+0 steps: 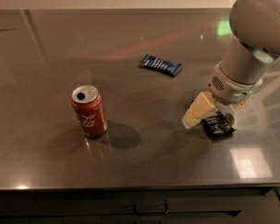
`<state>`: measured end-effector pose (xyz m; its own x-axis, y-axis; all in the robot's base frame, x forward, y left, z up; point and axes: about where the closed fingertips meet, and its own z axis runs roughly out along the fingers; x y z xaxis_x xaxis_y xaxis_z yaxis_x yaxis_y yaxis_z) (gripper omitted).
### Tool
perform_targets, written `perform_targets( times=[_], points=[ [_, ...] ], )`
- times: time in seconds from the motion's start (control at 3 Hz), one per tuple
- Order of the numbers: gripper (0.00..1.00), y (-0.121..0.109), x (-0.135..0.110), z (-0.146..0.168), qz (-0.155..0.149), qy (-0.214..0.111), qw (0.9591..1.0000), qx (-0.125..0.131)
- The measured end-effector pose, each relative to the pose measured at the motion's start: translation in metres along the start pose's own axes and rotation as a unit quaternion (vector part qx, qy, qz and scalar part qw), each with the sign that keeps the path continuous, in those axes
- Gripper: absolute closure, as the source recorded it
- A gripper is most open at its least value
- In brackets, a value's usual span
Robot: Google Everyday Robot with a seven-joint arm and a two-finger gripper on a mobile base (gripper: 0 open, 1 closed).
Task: Pick rxbar chocolate
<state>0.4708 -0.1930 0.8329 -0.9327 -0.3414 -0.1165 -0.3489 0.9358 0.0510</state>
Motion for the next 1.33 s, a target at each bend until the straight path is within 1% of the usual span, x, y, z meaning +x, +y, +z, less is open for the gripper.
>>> perform_targets(
  times=[0.67,1.0,1.33],
  points=[
    [0.65,-0.0021,0.0054,0.0046,0.009,0.019,0.9997,0.009],
    [0.88,-0.0018,0.0048,0.0003,0.009,0.020,0.9997,0.009],
    [1.00,-0.0012,0.0072,-0.0015,0.006,0.027,0.9994,0.023]
  ],
)
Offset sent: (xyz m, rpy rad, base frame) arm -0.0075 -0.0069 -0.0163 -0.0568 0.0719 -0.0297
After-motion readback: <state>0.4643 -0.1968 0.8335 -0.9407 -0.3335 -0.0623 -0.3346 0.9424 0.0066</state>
